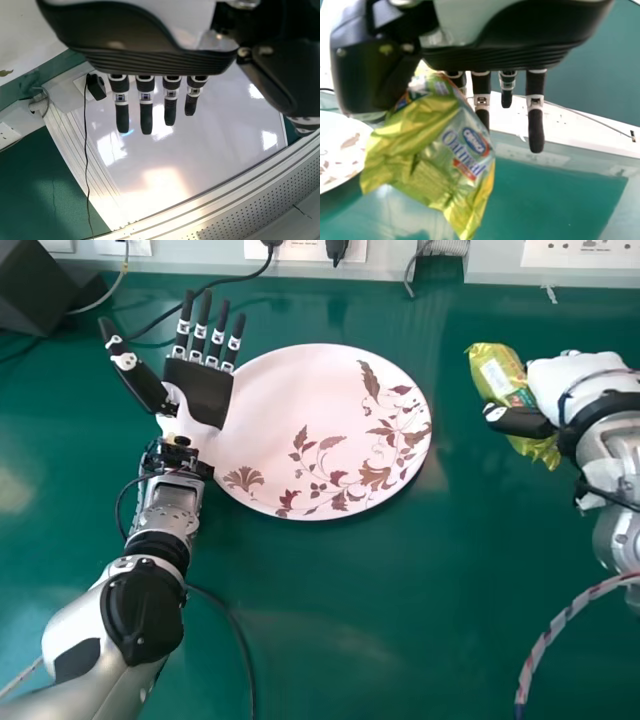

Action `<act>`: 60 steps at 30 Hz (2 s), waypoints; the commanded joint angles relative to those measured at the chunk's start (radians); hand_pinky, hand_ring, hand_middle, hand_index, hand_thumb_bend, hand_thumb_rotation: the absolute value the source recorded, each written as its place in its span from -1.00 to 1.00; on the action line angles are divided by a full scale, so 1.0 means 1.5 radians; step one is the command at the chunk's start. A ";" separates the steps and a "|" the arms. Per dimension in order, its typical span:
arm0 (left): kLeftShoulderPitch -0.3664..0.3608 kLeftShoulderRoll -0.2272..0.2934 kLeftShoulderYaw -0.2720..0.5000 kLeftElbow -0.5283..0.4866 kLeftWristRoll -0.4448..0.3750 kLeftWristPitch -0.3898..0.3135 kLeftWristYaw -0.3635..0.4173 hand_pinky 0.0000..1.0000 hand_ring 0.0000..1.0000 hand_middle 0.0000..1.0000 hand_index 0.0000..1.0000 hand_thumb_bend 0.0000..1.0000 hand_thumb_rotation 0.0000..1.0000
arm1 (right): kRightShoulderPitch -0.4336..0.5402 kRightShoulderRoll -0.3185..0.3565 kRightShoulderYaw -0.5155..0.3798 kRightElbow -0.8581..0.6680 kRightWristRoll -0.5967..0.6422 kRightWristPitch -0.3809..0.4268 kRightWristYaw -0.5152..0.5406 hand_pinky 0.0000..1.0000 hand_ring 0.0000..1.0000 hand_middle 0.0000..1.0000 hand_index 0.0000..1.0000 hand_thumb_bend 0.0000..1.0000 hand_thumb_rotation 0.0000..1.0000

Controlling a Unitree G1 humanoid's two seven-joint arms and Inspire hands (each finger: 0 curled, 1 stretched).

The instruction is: Pick up biscuit and place it in the plate

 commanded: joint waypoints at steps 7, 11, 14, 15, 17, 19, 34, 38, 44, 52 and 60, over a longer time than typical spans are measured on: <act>0.018 -0.004 -0.010 0.007 0.009 0.001 0.008 0.70 0.67 0.88 0.98 1.00 0.22 | 0.010 0.016 -0.011 -0.039 -0.014 -0.001 -0.024 -0.25 0.05 0.03 -0.04 -0.07 -1.00; 0.019 -0.002 -0.014 0.008 0.015 -0.002 0.014 0.71 0.68 0.88 0.98 1.00 0.19 | 0.010 0.027 -0.012 -0.048 -0.023 0.001 -0.032 -0.24 0.05 0.03 -0.04 -0.07 -1.00; 0.018 -0.002 -0.012 0.008 0.010 0.008 0.007 0.72 0.67 0.89 0.99 1.00 0.18 | 0.008 0.033 -0.013 -0.052 -0.028 -0.001 -0.034 -0.24 0.06 0.03 -0.04 -0.07 -1.00; 0.018 -0.002 -0.013 0.008 0.010 0.007 0.013 0.72 0.67 0.88 0.99 1.00 0.17 | 0.007 0.035 -0.012 -0.053 -0.030 -0.002 -0.035 -0.24 0.05 0.02 -0.04 -0.07 -1.00; 0.019 -0.003 -0.017 0.008 0.015 0.000 0.019 0.70 0.66 0.89 0.99 1.00 0.17 | 0.006 0.039 -0.011 -0.056 -0.033 -0.005 -0.040 -0.24 0.05 0.02 -0.04 -0.07 -1.00; 0.019 -0.003 -0.020 0.007 0.018 -0.007 0.022 0.69 0.65 0.88 0.99 1.00 0.16 | 0.005 0.042 -0.010 -0.059 -0.034 -0.008 -0.041 -0.24 0.06 0.02 -0.04 -0.07 -1.00; 0.020 -0.005 -0.026 0.007 0.026 -0.026 0.020 0.63 0.62 0.86 0.98 1.00 0.18 | 0.002 0.067 -0.018 -0.072 -0.013 -0.042 -0.083 -0.25 0.04 0.02 -0.04 -0.07 -1.00; 0.019 -0.007 -0.028 0.008 0.027 -0.032 0.030 0.63 0.62 0.86 0.97 1.00 0.15 | 0.000 0.072 -0.020 -0.071 -0.007 -0.048 -0.095 -0.26 0.03 0.01 -0.04 -0.07 -1.00; 0.020 -0.007 -0.029 0.007 0.029 -0.038 0.032 0.65 0.61 0.88 0.98 1.00 0.07 | -0.004 0.082 -0.019 -0.069 0.004 -0.059 -0.102 -0.26 0.02 0.02 -0.03 -0.07 -1.00; 0.019 -0.007 -0.027 0.007 0.028 -0.035 0.024 0.65 0.64 0.88 0.99 1.00 0.01 | -0.019 0.097 -0.010 -0.061 0.006 -0.067 -0.107 -0.27 0.01 0.02 -0.04 -0.07 -1.00; 0.018 -0.012 -0.029 0.007 0.031 -0.047 0.033 0.64 0.66 0.88 1.00 1.00 0.00 | -0.027 0.108 -0.006 -0.048 0.008 -0.077 -0.115 -0.27 0.00 0.05 -0.04 -0.07 -1.00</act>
